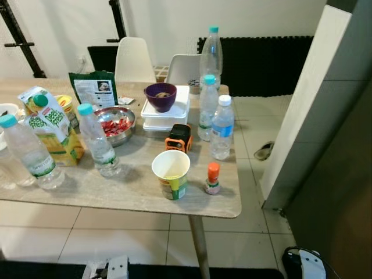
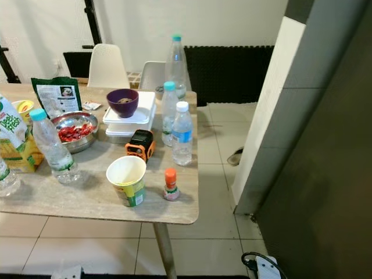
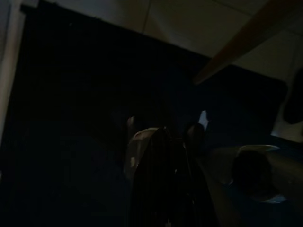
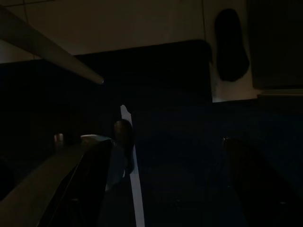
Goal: Restocking fridge
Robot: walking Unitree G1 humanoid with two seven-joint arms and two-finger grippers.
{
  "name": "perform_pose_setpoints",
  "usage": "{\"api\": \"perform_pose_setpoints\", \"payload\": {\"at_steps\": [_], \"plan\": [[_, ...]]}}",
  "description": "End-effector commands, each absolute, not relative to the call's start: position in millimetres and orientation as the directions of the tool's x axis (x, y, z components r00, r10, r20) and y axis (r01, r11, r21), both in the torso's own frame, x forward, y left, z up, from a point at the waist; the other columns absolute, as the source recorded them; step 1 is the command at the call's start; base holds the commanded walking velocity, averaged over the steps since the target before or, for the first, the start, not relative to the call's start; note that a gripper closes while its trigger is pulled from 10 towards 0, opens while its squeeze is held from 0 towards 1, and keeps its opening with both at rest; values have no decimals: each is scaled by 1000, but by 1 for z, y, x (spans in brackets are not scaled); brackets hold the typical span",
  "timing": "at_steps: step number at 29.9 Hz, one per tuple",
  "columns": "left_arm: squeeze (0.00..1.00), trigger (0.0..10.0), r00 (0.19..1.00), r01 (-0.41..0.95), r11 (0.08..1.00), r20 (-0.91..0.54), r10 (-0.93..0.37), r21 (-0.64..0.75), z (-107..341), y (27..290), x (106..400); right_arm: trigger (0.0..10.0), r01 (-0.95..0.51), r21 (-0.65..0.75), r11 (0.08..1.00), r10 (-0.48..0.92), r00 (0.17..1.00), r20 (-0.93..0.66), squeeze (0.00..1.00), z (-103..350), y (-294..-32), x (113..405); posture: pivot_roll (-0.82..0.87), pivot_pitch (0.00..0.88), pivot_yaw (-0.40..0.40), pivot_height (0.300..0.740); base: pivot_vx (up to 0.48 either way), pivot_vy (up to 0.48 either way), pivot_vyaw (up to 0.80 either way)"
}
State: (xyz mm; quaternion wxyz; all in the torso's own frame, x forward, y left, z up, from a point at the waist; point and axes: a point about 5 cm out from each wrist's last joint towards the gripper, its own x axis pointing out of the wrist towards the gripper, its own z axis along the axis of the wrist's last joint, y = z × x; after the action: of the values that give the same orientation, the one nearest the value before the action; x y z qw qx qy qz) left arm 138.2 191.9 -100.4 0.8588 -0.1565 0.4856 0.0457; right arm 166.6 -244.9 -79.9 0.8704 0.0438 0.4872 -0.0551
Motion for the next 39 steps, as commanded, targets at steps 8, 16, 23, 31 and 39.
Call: {"api": "perform_pose_setpoints", "payload": {"at_steps": [8,16,23,31,39], "plan": [[0,10000,514,-241,945,-855,-70,-222,-102,192,133,10000,109,144,984,39,649,-759,0,-62,-243,199,9,0,2,740,0,0,0],[0,10000,524,-255,936,-848,-77,-242,-102,191,135,10000,80,167,983,62,705,-707,0,-48,-248,218,8,0,3,740,0,-295,0],[0,10000,520,-249,943,-852,-62,-221,-102,193,134,10000,26,211,977,120,752,-649,0,-36,-248,234,10,0,0,740,0,0,0],[0,10000,524,-248,943,-849,-62,-222,-101,193,135,10000,7,463,886,203,893,-401,733,1,-257,268,10,0,0,740,0,0,0],[0,10000,528,-249,942,-847,-61,-223,-101,194,136,10000,-62,645,762,146,986,-78,1000,47,-275,296,13,0,4,740,0,0,0]]}}
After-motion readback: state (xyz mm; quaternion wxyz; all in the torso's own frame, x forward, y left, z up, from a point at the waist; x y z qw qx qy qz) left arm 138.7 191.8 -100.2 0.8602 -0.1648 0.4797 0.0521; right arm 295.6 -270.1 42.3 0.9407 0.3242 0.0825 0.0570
